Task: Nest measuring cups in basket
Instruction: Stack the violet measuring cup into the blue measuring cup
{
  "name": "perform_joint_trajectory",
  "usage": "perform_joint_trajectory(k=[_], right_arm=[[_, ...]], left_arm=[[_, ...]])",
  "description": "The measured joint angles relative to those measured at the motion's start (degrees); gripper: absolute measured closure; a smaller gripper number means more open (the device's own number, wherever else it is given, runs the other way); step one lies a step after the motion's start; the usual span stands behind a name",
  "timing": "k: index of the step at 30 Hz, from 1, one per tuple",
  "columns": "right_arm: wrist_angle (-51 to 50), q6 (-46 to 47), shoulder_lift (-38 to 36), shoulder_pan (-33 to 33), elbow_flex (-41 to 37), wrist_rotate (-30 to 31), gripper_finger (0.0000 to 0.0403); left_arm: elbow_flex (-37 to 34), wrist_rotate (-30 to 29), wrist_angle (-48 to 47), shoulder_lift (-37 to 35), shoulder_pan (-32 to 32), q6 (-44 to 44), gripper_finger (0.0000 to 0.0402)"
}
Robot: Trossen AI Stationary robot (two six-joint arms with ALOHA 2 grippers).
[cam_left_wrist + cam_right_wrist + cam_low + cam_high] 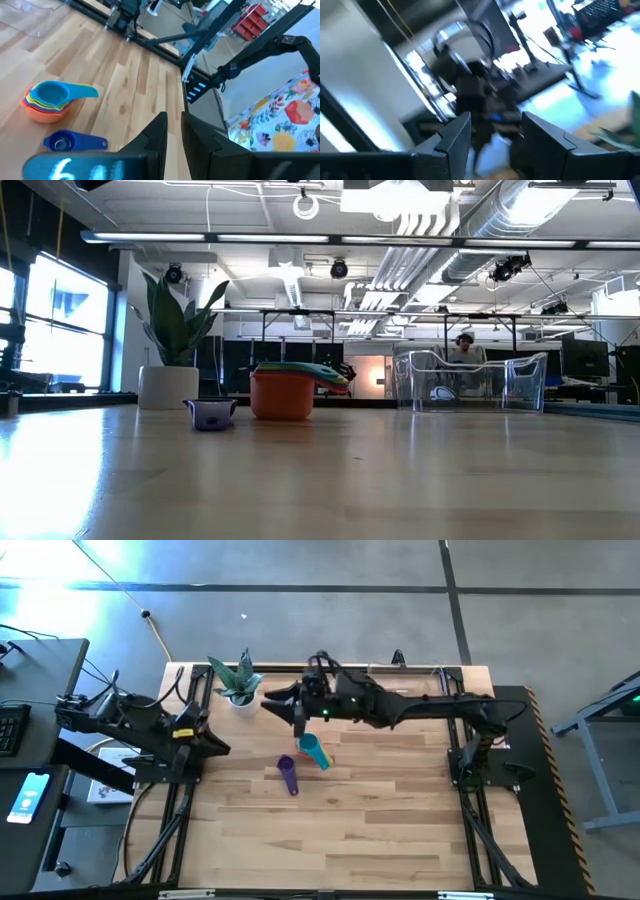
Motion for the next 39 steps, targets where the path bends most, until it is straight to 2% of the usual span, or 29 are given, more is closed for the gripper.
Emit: perform_joint_trajectory(k=[5, 10, 23, 31, 34, 39], right_arm=[[-19.47, -4.86, -0.04, 0.78, 7.47, 5.82, 0.0235], [-28.59, -3.48, 1.82, 2.14, 7.91, 7.73, 0.0235], [-30.92, -3.43, 14.34, 6.82, 7.89, 2.76, 0.0235], [-31.01, -1.56, 21.4, 7.3, 7.87, -0.29, 0.0235], [-30.89, -0.14, 23.26, 7.2, 7.87, -2.92, 0.0235], [-31.15, -1.27, 24.09, 7.32, 7.87, -2.27, 0.0235]], left_arm=[[0.0, -1.47, -0.03, -0.66, -0.01, 0.0, 0.0355], [0.0, -1.88, -0.05, -0.61, -0.02, 0.0, 0.0355], [0.0, -1.88, -0.08, -0.57, 0.0, -1.32, 0.0355], [0.0, -1.85, -0.12, -0.57, 0.0, -3.08, 0.0355], [0.0, -1.85, -0.12, -0.57, -0.02, -3.21, 0.0355], [0.0, -1.85, -0.12, -0.57, -0.02, -4.43, 0.0355]])
